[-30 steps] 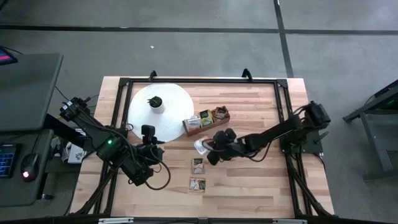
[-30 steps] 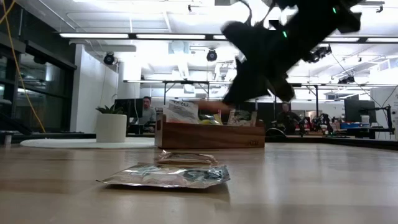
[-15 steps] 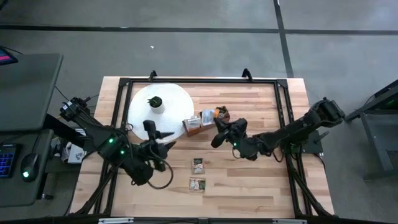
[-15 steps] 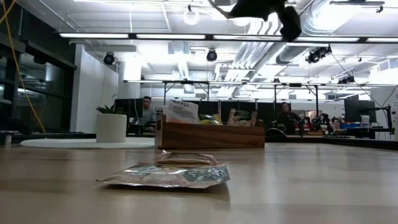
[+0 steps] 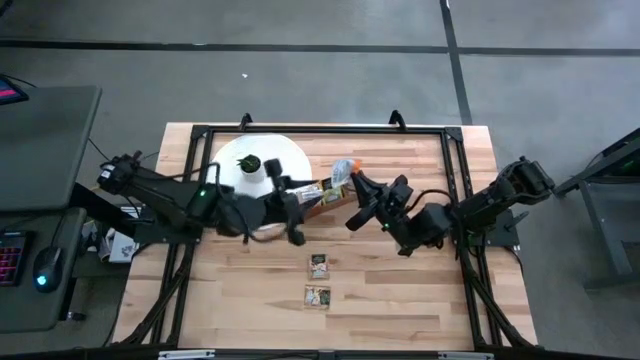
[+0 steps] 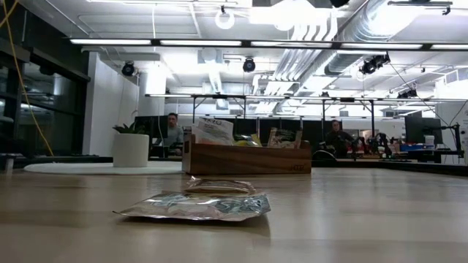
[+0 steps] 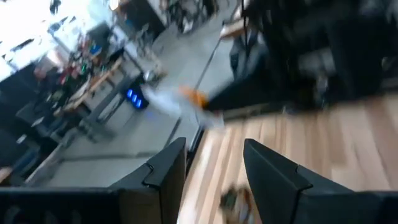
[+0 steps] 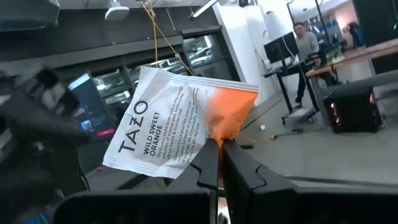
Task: Pick & Place Tea
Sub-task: Put the white tea bag into the left section of the wooden organizer
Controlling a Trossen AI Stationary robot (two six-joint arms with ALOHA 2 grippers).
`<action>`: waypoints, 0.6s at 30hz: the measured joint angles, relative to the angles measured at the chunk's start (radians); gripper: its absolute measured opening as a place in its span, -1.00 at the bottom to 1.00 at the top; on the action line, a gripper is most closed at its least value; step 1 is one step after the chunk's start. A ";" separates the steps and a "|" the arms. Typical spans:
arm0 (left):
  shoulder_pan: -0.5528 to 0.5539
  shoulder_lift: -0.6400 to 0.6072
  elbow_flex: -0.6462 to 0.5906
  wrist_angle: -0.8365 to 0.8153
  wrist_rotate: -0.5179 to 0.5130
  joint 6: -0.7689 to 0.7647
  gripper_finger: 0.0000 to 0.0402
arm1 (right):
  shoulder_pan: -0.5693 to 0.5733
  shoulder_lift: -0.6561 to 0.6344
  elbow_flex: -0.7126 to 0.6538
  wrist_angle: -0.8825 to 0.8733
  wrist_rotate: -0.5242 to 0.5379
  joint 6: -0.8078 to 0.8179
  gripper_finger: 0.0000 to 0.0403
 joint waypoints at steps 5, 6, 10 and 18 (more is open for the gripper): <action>0.064 -0.011 0.000 0.111 0.122 0.047 -0.21 | 0.010 0.000 0.000 0.034 -0.005 -0.080 -1.00; 0.076 -0.014 0.000 0.110 0.140 0.038 -0.21 | 0.012 0.000 0.000 0.038 -0.005 -0.095 -1.00; 0.117 -0.015 0.001 0.100 0.188 -0.037 -0.21 | 0.016 -0.010 0.001 0.047 -0.025 -0.155 -1.00; 0.210 -0.004 0.001 0.099 0.408 -0.218 -0.21 | 0.020 -0.041 0.002 0.022 -0.023 -0.258 -1.00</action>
